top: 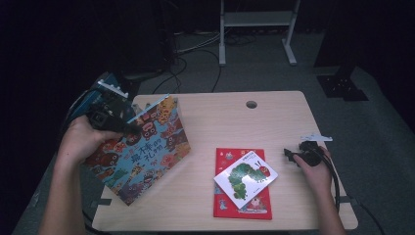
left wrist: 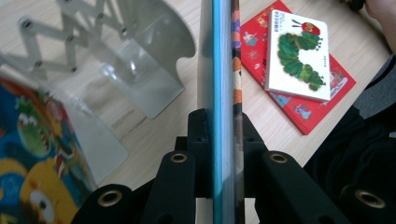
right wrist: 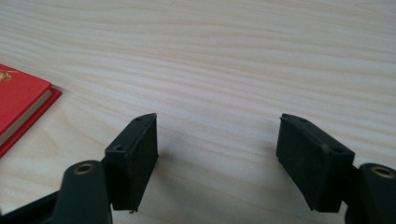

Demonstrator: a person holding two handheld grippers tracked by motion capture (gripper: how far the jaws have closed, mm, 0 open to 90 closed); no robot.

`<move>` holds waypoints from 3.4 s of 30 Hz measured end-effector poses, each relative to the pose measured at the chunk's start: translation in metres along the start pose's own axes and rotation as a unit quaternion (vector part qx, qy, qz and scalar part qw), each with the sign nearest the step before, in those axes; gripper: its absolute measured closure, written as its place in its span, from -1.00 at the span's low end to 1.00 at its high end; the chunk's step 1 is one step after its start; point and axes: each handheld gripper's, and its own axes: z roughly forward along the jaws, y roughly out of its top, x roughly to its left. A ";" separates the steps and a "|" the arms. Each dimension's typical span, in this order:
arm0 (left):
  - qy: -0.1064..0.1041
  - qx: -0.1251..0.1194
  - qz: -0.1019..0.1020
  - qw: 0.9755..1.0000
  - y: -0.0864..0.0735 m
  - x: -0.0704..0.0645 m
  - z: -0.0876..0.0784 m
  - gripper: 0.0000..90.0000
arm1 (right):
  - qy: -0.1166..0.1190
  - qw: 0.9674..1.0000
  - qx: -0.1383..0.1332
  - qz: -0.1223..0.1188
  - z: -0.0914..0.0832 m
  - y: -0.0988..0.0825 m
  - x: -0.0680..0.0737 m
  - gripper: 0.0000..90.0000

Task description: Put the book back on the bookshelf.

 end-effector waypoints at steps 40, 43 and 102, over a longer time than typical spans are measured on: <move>0.066 -0.003 -0.102 0.993 -0.061 0.042 -0.031 0.78 | -0.016 1.000 0.006 -0.012 0.002 0.001 0.003 -0.43; 0.072 0.000 -0.112 0.991 -0.063 0.047 -0.032 0.78 | -0.016 1.000 0.006 -0.012 0.002 0.001 0.003 -0.43; 0.197 -0.041 -0.189 0.961 -0.031 0.068 -0.003 0.78 | -0.016 1.000 0.006 -0.012 0.002 0.001 0.003 -0.43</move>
